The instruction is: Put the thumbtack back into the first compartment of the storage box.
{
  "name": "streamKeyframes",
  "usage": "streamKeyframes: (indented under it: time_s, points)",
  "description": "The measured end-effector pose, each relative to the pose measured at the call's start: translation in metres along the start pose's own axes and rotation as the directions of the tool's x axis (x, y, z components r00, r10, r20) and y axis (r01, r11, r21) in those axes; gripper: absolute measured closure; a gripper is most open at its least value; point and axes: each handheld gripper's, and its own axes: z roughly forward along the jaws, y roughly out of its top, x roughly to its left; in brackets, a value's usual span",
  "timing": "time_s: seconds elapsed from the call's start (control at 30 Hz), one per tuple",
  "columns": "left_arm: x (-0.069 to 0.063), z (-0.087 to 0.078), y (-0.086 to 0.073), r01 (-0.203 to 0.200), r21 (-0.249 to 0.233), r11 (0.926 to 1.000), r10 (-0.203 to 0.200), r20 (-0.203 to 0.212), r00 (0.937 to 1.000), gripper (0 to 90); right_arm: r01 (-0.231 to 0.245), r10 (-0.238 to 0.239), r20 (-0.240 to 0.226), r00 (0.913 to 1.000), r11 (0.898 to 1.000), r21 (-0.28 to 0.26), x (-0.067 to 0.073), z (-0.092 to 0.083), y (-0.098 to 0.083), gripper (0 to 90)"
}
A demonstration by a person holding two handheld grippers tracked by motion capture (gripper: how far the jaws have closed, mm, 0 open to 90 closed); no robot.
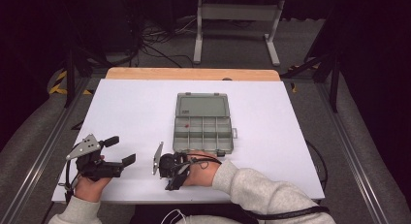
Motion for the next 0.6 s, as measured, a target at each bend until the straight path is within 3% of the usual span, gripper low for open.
streamKeyframes:
  time_s: [0.23, 0.6]
  points:
    - [-0.0003, 0.0000, 0.0001, 0.000, -0.001, 1.0000, 0.000, 0.000, 1.0000, 5.1, 0.014, -0.014, 0.016, 0.9998, 1.000, 0.012, 0.0003, -0.0001, 0.0007, 62.1]
    - [-0.0002, 0.0002, 0.0001, -0.001, 0.001, 1.0000, 0.001, 0.001, 1.0000, 5.1, 0.041, -0.043, 0.053, 0.9977, 0.999, 0.034, 0.0026, -0.0003, 0.0019, 77.5]
